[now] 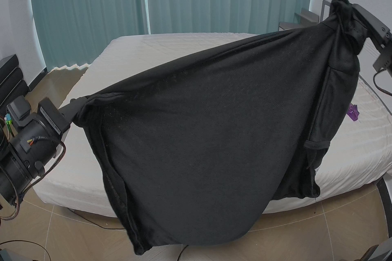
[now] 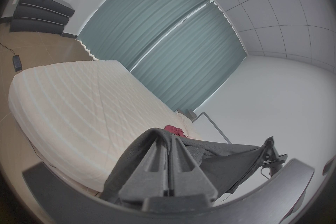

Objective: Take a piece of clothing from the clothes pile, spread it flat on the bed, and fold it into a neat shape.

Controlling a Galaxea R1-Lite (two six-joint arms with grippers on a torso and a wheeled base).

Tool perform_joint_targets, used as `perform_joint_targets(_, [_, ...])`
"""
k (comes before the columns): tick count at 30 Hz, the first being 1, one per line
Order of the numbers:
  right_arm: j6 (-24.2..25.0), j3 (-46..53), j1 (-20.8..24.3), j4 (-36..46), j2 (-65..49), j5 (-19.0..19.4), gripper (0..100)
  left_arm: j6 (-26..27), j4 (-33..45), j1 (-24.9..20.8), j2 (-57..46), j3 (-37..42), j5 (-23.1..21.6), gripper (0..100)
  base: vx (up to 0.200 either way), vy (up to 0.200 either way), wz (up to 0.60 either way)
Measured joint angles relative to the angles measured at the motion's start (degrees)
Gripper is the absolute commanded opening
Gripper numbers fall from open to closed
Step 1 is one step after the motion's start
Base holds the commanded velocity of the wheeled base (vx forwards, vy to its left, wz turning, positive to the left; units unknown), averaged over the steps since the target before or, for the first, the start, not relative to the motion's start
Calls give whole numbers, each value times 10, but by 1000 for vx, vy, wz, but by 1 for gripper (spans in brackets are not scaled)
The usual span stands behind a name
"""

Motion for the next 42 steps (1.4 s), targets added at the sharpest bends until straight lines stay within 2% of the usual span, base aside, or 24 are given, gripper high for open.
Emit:
perform_joint_targets(3, [2, -35, -18, 4, 53, 1, 0, -1, -2, 15, 11, -15, 0, 0, 0, 0, 0])
perform_joint_targets(8, [3, -78, -42, 7, 135, -1, 0, -4, -41, 45, 66, -32, -6, 0, 200, 0, 0])
perform_joint_targets(17, [4, -139, -74, 8, 228, 0, 0, -7, -81, 70, 182, -78, -34, 0, 200, 0, 0])
perform_joint_targets(33, [3, -227, -83, 11, 363, -8, 0, -6, -78, 106, 363, -199, -44, 0, 200, 0, 0])
perform_joint_targets(42, [3, -236, -88, 10, 438, -10, 0, -6, -41, 112, 467, -273, -50, 0, 0, 0, 0])
